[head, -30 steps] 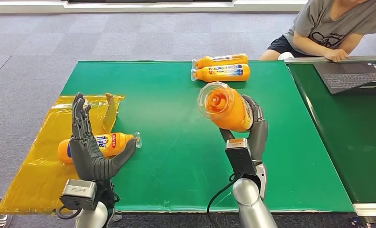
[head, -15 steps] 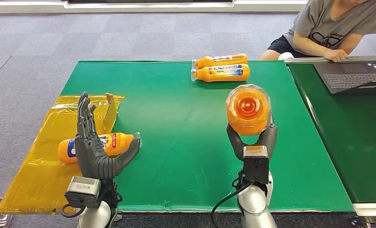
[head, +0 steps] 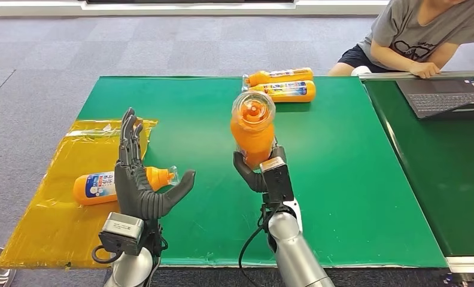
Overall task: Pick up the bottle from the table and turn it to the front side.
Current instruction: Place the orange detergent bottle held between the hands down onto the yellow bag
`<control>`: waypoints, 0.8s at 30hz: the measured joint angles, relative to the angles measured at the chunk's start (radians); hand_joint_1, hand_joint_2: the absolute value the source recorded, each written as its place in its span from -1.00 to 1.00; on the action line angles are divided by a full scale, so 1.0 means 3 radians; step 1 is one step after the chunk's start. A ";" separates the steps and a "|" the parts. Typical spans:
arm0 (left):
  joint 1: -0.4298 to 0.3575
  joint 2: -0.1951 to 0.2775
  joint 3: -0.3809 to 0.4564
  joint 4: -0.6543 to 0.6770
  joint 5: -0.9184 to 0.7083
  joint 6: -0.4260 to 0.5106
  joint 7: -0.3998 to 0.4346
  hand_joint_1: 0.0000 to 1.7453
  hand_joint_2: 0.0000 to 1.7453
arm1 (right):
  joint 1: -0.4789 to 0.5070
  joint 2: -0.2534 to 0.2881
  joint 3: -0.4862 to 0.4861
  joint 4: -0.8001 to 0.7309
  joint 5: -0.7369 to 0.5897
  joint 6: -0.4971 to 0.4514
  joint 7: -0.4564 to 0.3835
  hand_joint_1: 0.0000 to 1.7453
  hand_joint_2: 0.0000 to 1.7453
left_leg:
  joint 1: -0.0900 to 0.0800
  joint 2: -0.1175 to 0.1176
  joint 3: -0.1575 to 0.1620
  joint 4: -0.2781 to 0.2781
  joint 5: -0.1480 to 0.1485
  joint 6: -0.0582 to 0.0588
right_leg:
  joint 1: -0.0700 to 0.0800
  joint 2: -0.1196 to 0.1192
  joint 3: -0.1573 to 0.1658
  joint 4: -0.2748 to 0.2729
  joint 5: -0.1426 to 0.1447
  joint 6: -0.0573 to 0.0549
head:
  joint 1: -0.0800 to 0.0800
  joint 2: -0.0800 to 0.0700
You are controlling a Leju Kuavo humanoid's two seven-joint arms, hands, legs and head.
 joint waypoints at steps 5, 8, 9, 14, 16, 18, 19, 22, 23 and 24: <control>0.0001 -0.0001 0.0000 -0.0012 -0.0032 -0.0002 -0.0001 -1.00 1.00 | -0.0099 0.0034 0.0023 0.0322 0.0093 -0.0055 0.0031 1.00 1.00 | -0.0001 0.0000 -0.0002 0.0000 0.0000 0.0000 | -0.0001 0.0000 -0.0001 0.0000 0.0000 0.0000 | 0.0000 0.0000; 0.0002 -0.0001 0.0000 -0.0029 -0.0034 -0.0008 0.0003 -1.00 1.00 | -0.0124 0.0044 0.0027 0.0427 0.0124 -0.0072 0.0042 1.00 1.00 | -0.0001 0.0000 -0.0002 0.0000 0.0000 0.0000 | -0.0002 0.0000 -0.0001 0.0000 0.0000 0.0001 | 0.0000 0.0000; 0.0002 -0.0001 0.0000 -0.0035 -0.0035 -0.0010 0.0005 -1.00 1.00 | -0.0130 0.0046 0.0027 0.0451 0.0126 -0.0073 0.0044 1.00 1.00 | -0.0001 0.0000 -0.0002 0.0000 0.0000 0.0000 | -0.0002 0.0000 -0.0001 0.0000 0.0000 0.0001 | 0.0000 0.0000; 0.0003 -0.0002 0.0000 -0.0049 -0.0036 -0.0012 0.0008 -1.00 1.00 | -0.0146 0.0052 0.0028 0.0525 0.0130 -0.0075 0.0045 1.00 1.00 | -0.0001 0.0000 -0.0002 0.0000 0.0000 0.0000 | -0.0001 0.0000 -0.0002 0.0000 0.0000 0.0001 | 0.0000 0.0000; 0.0003 -0.0003 0.0000 -0.0055 -0.0036 -0.0012 0.0008 -1.00 1.00 | -0.0150 0.0056 0.0028 0.0543 0.0130 -0.0075 0.0045 1.00 1.00 | -0.0001 0.0000 -0.0002 0.0000 0.0000 0.0000 | -0.0001 0.0000 -0.0002 0.0000 0.0000 0.0001 | 0.0000 0.0000; 0.0003 -0.0003 0.0000 -0.0055 -0.0036 -0.0012 0.0008 -1.00 1.00 | -0.0153 0.0059 0.0028 0.0558 0.0130 -0.0075 0.0045 1.00 1.00 | -0.0001 0.0000 -0.0002 0.0000 0.0000 0.0000 | -0.0001 0.0000 -0.0002 0.0000 0.0000 0.0001 | 0.0000 0.0000; 0.0004 -0.0003 0.0000 -0.0055 -0.0036 -0.0012 0.0008 -1.00 1.00 | -0.0154 0.0060 0.0028 0.0565 0.0132 -0.0076 0.0045 1.00 1.00 | -0.0001 0.0000 -0.0002 0.0000 0.0000 0.0000 | -0.0001 0.0000 -0.0002 0.0000 0.0000 0.0000 | 0.0000 0.0000; 0.0003 -0.0003 0.0000 -0.0055 -0.0038 -0.0013 0.0009 -1.00 1.00 | -0.0166 0.0061 0.0028 0.0590 0.0154 -0.0076 0.0064 1.00 1.00 | -0.0001 0.0000 -0.0002 0.0000 0.0000 0.0000 | -0.0001 0.0001 -0.0002 0.0000 0.0000 0.0000 | 0.0000 0.0000; 0.0003 -0.0003 0.0000 -0.0056 -0.0041 -0.0015 0.0009 -1.00 1.00 | -0.0174 0.0061 0.0028 0.0601 0.0169 -0.0075 0.0080 1.00 1.00 | -0.0001 0.0000 -0.0002 0.0000 0.0000 0.0000 | -0.0001 0.0001 -0.0002 0.0000 0.0000 0.0001 | 0.0000 0.0000; 0.0003 -0.0003 0.0000 -0.0056 -0.0045 -0.0018 0.0009 -1.00 1.00 | -0.0183 0.0062 0.0028 0.0614 0.0186 -0.0073 0.0098 1.00 1.00 | -0.0001 0.0000 -0.0002 0.0000 0.0000 0.0000 | -0.0001 0.0001 -0.0002 0.0000 0.0000 0.0001 | 0.0000 0.0000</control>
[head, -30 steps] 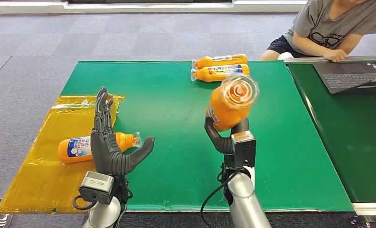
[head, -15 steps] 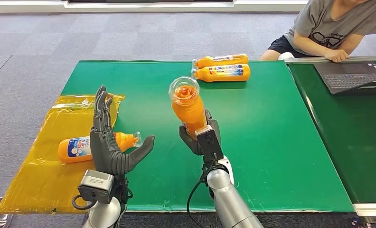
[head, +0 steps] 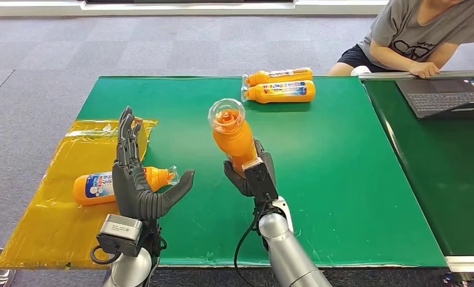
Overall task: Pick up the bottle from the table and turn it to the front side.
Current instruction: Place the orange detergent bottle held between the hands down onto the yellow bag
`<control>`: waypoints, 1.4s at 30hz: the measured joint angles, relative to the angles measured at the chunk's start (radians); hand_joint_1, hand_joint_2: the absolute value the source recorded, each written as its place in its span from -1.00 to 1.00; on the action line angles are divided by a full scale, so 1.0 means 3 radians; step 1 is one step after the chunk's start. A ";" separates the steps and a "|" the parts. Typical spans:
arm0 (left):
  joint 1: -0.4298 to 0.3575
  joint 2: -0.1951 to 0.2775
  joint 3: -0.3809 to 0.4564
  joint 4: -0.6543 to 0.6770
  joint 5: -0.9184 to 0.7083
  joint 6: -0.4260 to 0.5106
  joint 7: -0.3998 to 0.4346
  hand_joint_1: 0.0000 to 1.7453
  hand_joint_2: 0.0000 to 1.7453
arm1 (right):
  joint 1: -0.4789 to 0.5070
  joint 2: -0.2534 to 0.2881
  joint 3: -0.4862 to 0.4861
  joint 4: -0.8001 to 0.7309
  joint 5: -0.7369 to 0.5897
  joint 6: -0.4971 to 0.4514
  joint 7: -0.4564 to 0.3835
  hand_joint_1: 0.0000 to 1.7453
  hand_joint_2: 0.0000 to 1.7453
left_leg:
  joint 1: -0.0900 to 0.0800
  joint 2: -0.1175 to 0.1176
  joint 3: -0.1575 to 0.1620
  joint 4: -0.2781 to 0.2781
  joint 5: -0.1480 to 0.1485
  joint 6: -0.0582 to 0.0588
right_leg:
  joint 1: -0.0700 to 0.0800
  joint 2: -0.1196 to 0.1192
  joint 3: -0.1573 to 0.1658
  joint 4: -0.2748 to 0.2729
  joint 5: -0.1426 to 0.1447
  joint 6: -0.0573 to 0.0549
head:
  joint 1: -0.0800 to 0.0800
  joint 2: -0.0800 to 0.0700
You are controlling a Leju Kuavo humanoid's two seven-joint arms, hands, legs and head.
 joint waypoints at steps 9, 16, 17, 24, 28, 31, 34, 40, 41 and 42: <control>-0.0043 -0.0001 0.0003 0.0034 -0.0035 -0.0080 0.0055 -1.00 1.00 | -0.0057 0.0022 0.0000 0.0317 0.0106 0.0034 0.0065 1.00 1.00 | 0.0000 0.0000 0.0000 0.0000 0.0000 0.0000 | 0.0000 0.0000 -0.0001 0.0000 0.0000 0.0000 | 0.0000 0.0000; -0.0086 -0.0012 0.0006 0.0154 0.0101 -0.0243 0.0056 -1.00 1.00 | -0.0076 0.0035 0.0000 0.0509 0.0100 0.0024 0.0034 1.00 1.00 | 0.0000 0.0000 0.0000 0.0000 0.0000 0.0000 | 0.0000 0.0001 -0.0002 0.0000 0.0000 0.0000 | 0.0000 0.0000; -0.0094 -0.0016 0.0006 0.0174 0.0155 -0.0309 0.0055 -1.00 1.00 | -0.0078 0.0035 0.0000 0.0522 0.0102 0.0026 0.0037 1.00 1.00 | 0.0000 0.0000 0.0000 0.0000 0.0000 0.0000 | 0.0000 0.0000 -0.0002 0.0000 0.0000 0.0000 | 0.0000 0.0000; -0.0218 -0.0059 0.0003 0.0367 0.0340 -0.0670 0.0073 -1.00 1.00 | -0.0085 0.0045 0.0000 0.0596 0.0121 0.0035 0.0047 1.00 1.00 | 0.0000 0.0000 -0.0001 0.0000 0.0000 0.0000 | 0.0000 0.0001 -0.0002 0.0000 0.0000 0.0000 | 0.0000 0.0000; -0.0310 -0.0085 -0.0012 0.0504 0.0402 -0.0868 0.0127 -1.00 1.00 | -0.0089 0.0051 0.0000 0.0626 0.0143 0.0035 0.0046 1.00 1.00 | 0.0000 0.0000 -0.0001 0.0000 0.0000 0.0000 | 0.0000 0.0000 -0.0003 0.0000 0.0001 0.0000 | 0.0000 0.0000; -0.0445 -0.0123 -0.0041 0.0757 0.0520 -0.1137 0.0190 -1.00 1.00 | -0.0097 0.0055 0.0007 0.0663 0.0157 0.0030 0.0050 1.00 1.00 | 0.0000 0.0000 -0.0001 0.0000 0.0000 0.0000 | 0.0000 0.0000 -0.0002 0.0000 0.0001 0.0001 | 0.0000 0.0000; -0.0596 -0.0187 -0.0060 0.1104 0.0613 -0.1322 0.0205 -1.00 1.00 | -0.0108 0.0058 0.0019 0.0722 0.0157 0.0007 0.0065 1.00 1.00 | -0.0001 0.0000 -0.0001 0.0000 0.0001 0.0001 | -0.0001 0.0000 -0.0002 0.0000 0.0002 0.0001 | 0.0000 0.0000; -0.0803 -0.0273 -0.0064 0.1566 0.0675 -0.1366 0.0180 -1.00 1.00 | -0.0123 0.0058 0.0022 0.0842 0.0120 -0.0032 0.0098 1.00 1.00 | -0.0001 0.0000 -0.0002 0.0001 0.0001 0.0001 | -0.0002 0.0001 -0.0003 0.0000 0.0002 0.0001 | -0.0001 0.0000; -0.0821 -0.0281 -0.0064 0.1606 0.0675 -0.1366 0.0179 -1.00 1.00 | -0.0123 0.0058 0.0022 0.0856 0.0116 -0.0033 0.0103 1.00 1.00 | -0.0001 0.0000 -0.0002 0.0001 0.0000 0.0001 | -0.0001 0.0001 -0.0004 0.0000 0.0002 0.0001 | -0.0001 0.0000; -0.0835 -0.0288 -0.0064 0.1638 0.0676 -0.1366 0.0178 -1.00 1.00 | -0.0123 0.0058 0.0022 0.0868 0.0113 -0.0034 0.0107 1.00 1.00 | -0.0001 0.0000 -0.0002 0.0000 0.0000 0.0001 | -0.0001 0.0001 -0.0004 0.0000 0.0002 0.0001 | -0.0001 0.0000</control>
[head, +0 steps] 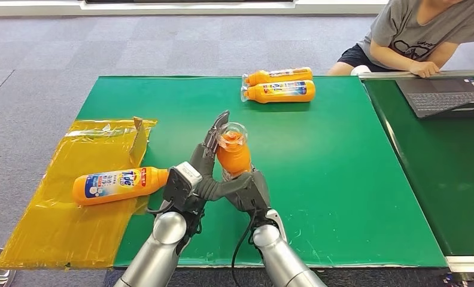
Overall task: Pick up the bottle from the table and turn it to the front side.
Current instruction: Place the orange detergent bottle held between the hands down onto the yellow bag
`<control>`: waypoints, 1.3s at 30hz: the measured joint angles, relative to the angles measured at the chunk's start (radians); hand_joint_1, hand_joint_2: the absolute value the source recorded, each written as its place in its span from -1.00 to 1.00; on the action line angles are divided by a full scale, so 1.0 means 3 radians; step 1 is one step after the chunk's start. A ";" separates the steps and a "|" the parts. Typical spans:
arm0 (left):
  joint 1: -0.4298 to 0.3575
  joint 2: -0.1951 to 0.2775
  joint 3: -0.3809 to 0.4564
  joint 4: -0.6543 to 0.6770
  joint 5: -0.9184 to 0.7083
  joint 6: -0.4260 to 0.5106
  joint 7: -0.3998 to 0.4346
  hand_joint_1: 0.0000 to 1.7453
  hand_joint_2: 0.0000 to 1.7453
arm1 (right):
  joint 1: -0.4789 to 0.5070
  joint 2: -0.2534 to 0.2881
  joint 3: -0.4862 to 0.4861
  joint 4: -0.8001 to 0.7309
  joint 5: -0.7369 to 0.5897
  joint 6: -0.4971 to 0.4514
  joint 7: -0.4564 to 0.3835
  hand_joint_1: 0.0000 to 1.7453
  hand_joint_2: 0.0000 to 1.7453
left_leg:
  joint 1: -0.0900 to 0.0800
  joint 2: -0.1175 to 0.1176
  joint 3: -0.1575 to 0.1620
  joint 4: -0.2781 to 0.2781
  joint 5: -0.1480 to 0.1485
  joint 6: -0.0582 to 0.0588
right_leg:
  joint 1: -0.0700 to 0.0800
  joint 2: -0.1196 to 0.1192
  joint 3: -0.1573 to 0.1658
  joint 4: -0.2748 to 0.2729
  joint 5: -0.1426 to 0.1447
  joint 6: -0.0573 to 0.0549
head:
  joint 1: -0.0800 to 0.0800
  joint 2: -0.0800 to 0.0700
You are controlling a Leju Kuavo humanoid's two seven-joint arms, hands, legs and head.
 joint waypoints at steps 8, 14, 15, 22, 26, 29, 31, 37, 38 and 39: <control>-0.0049 -0.0024 0.0000 0.0121 0.0001 0.0000 -0.0004 -1.00 1.00 | 0.0000 0.0000 0.0000 0.0054 -0.0005 -0.0001 0.0004 1.00 1.00 | 0.0000 0.0000 -0.0002 0.0000 0.0000 0.0000 | 0.0000 0.0001 -0.0001 0.0000 0.0000 0.0000 | 0.0000 0.0000; -0.0059 -0.0029 0.0000 0.0148 0.0001 0.0000 -0.0009 -1.00 1.00 | 0.0000 0.0000 0.0000 0.0064 -0.0005 -0.0001 0.0005 1.00 1.00 | 0.0000 0.0000 -0.0002 0.0000 0.0000 0.0000 | 0.0000 0.0000 -0.0001 0.0000 0.0000 0.0000 | 0.0001 0.0000; -0.0060 -0.0030 0.0000 0.0152 0.0001 0.0000 -0.0009 -1.00 1.00 | 0.0000 0.0000 0.0000 0.0065 -0.0005 -0.0001 0.0005 1.00 1.00 | 0.0000 0.0000 -0.0002 0.0000 0.0000 0.0000 | 0.0000 0.0000 -0.0001 0.0000 0.0000 0.0000 | 0.0001 0.0000; -0.0071 -0.0033 0.0000 0.0170 0.0001 0.0000 -0.0009 -1.00 1.00 | 0.0000 0.0000 0.0000 0.0070 -0.0005 -0.0001 0.0005 1.00 1.00 | 0.0000 0.0000 -0.0002 0.0000 0.0000 0.0000 | 0.0000 0.0000 -0.0001 0.0000 0.0000 0.0000 | 0.0001 0.0000; -0.0078 -0.0033 0.0000 0.0176 0.0001 0.0000 -0.0009 -1.00 1.00 | 0.0000 0.0000 -0.0001 0.0070 -0.0005 -0.0001 0.0005 1.00 1.00 | 0.0000 0.0000 -0.0002 0.0000 0.0000 0.0000 | 0.0000 0.0000 -0.0001 0.0000 0.0000 0.0000 | 0.0001 0.0000; -0.0082 -0.0033 0.0000 0.0180 0.0001 0.0000 -0.0009 -1.00 1.00 | 0.0000 0.0000 -0.0001 0.0070 -0.0005 -0.0001 0.0005 1.00 1.00 | 0.0000 0.0000 -0.0002 0.0000 0.0000 0.0000 | 0.0000 0.0000 -0.0001 0.0000 0.0000 0.0000 | 0.0001 0.0000; -0.0084 -0.0033 0.0000 0.0183 0.0001 0.0000 -0.0009 -1.00 1.00 | 0.0000 0.0000 -0.0001 0.0070 -0.0005 -0.0001 0.0005 1.00 1.00 | 0.0000 0.0000 -0.0002 0.0000 0.0000 0.0000 | 0.0000 0.0000 -0.0001 0.0000 0.0000 0.0000 | 0.0001 0.0000; -0.0424 -0.0016 -0.0044 0.0449 -0.0429 0.0167 0.0239 -1.00 1.00 | -0.0018 0.0001 0.0006 0.0094 0.0005 0.0000 0.0033 1.00 1.00 | 0.0000 -0.0005 -0.0007 0.0001 0.0006 0.0002 | 0.0000 -0.0007 -0.0003 0.0000 0.0003 0.0001 | 0.0000 0.0000; -0.0530 -0.0010 -0.0050 0.0547 -0.0484 0.0177 0.0262 -1.00 1.00 | -0.0031 0.0001 0.0012 0.0105 0.0003 0.0000 0.0030 1.00 1.00 | 0.0000 -0.0004 -0.0007 0.0001 0.0008 0.0002 | 0.0000 -0.0007 -0.0003 0.0000 0.0005 0.0001 | 0.0000 0.0000; -0.0617 -0.0005 -0.0051 0.0634 -0.0510 0.0179 0.0264 -1.00 1.00 | -0.0045 0.0002 0.0018 0.0115 -0.0002 -0.0001 0.0029 1.00 1.00 | 0.0000 -0.0003 -0.0007 0.0001 0.0008 0.0001 | 0.0000 -0.0005 -0.0004 0.0000 0.0007 0.0001 | 0.0000 0.0000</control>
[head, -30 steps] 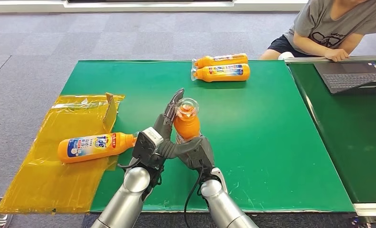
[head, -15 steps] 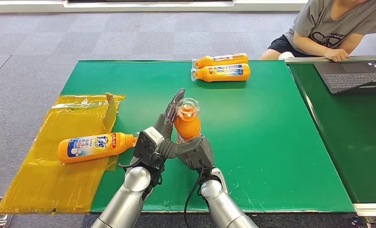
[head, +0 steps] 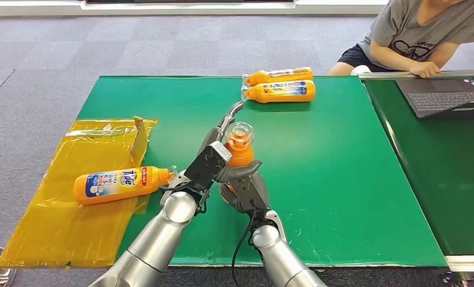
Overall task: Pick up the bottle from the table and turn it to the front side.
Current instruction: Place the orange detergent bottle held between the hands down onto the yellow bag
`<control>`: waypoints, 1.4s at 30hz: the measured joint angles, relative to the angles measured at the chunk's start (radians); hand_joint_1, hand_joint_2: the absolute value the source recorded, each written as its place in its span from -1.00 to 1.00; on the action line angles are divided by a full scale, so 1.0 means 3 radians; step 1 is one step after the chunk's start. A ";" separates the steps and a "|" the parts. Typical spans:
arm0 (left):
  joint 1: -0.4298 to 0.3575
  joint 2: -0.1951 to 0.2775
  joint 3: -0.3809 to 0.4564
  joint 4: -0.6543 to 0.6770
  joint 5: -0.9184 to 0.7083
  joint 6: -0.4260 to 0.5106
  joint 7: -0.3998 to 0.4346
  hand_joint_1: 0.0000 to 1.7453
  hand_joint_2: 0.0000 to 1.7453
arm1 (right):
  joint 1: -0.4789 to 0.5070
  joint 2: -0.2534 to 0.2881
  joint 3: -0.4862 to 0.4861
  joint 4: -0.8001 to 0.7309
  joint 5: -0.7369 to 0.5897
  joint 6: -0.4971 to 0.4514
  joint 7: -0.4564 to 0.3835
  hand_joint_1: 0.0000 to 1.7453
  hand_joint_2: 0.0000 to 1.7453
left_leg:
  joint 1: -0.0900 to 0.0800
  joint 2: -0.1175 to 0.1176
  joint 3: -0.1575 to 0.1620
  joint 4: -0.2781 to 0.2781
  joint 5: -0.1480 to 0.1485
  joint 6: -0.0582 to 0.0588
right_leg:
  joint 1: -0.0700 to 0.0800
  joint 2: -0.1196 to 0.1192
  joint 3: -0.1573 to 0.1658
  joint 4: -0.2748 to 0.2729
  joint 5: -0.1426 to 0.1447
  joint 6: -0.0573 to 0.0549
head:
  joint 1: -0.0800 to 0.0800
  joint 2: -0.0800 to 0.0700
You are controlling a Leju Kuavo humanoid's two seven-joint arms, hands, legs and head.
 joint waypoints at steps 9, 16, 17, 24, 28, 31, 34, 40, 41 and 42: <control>-0.0245 0.0010 0.0000 0.0331 -0.0090 0.0004 -0.0016 -1.00 1.00 | -0.0050 0.0000 0.0034 0.0074 -0.0020 -0.0005 -0.0014 1.00 1.00 | 0.0000 0.0001 -0.0003 0.0000 0.0002 0.0000 | 0.0000 0.0002 -0.0003 0.0000 0.0002 0.0000 | 0.0000 0.0000; -0.0274 0.0010 0.0000 0.0401 -0.0093 0.0005 -0.0023 -1.00 1.00 | -0.0060 0.0000 0.0034 0.0111 -0.0025 -0.0004 -0.0011 1.00 1.00 | 0.0000 0.0001 -0.0004 0.0000 0.0002 0.0000 | 0.0000 0.0001 -0.0003 0.0000 0.0002 0.0000 | 0.0000 0.0000; -0.0278 0.0010 0.0000 0.0408 -0.0099 0.0006 -0.0021 -1.00 1.00 | -0.0061 0.0000 0.0034 0.0114 -0.0026 -0.0003 -0.0010 1.00 1.00 | 0.0000 0.0001 -0.0004 0.0000 0.0002 0.0001 | 0.0000 0.0001 -0.0003 0.0000 0.0002 0.0000 | 0.0000 0.0000; -0.0305 0.0010 0.0000 0.0446 -0.0177 0.0009 0.0028 -0.50 1.00 | -0.0071 0.0000 0.0035 0.0137 -0.0031 0.0015 -0.0004 1.00 1.00 | 0.0000 0.0001 -0.0004 0.0000 0.0003 0.0000 | 0.0000 0.0001 -0.0003 0.0000 0.0002 0.0000 | 0.0000 0.0000; -0.0312 0.0013 -0.0001 0.0466 -0.0227 0.0009 0.0024 1.00 1.00 | -0.0073 0.0000 0.0037 0.0144 -0.0034 0.0019 0.0004 1.00 1.00 | 0.0000 0.0001 -0.0004 0.0000 0.0002 0.0000 | 0.0000 0.0001 -0.0003 0.0000 0.0002 0.0000 | 0.0001 0.0000; -0.0312 0.0016 -0.0001 0.0473 -0.0256 0.0009 -0.0010 1.00 1.00 | -0.0077 0.0000 0.0038 0.0145 -0.0036 0.0019 0.0012 1.00 1.00 | 0.0000 0.0001 -0.0004 0.0000 0.0002 0.0000 | 0.0000 0.0001 -0.0003 0.0000 0.0002 0.0000 | 0.0001 0.0000; -0.0312 0.0017 -0.0001 0.0473 -0.0264 0.0008 -0.0022 1.00 1.00 | -0.0078 0.0000 0.0038 0.0148 -0.0036 0.0019 0.0023 1.00 1.00 | 0.0000 0.0001 -0.0004 0.0000 0.0002 0.0000 | 0.0000 0.0001 -0.0003 0.0000 0.0002 0.0000 | 0.0000 0.0000; -0.0313 0.0016 -0.0001 0.0472 -0.0264 0.0008 -0.0029 1.00 1.00 | -0.0077 0.0000 0.0038 0.0151 -0.0036 0.0019 0.0033 1.00 1.00 | 0.0000 0.0001 -0.0004 0.0000 0.0003 0.0001 | 0.0000 0.0001 -0.0003 0.0000 0.0002 0.0000 | 0.0000 0.0000; -0.0313 0.0016 -0.0001 0.0472 -0.0264 0.0008 -0.0029 1.00 1.00 | -0.0077 0.0000 0.0038 0.0151 -0.0035 0.0020 0.0033 1.00 1.00 | 0.0000 0.0001 -0.0004 0.0000 0.0003 0.0001 | 0.0000 0.0001 -0.0004 0.0000 0.0002 0.0000 | 0.0000 0.0000; -0.0313 0.0015 -0.0001 0.0471 -0.0264 0.0008 -0.0029 1.00 1.00 | -0.0076 0.0000 0.0039 0.0152 -0.0034 0.0021 0.0033 1.00 1.00 | 0.0000 0.0001 -0.0004 0.0000 0.0003 0.0000 | 0.0000 0.0001 -0.0004 0.0000 0.0002 0.0000 | 0.0000 0.0000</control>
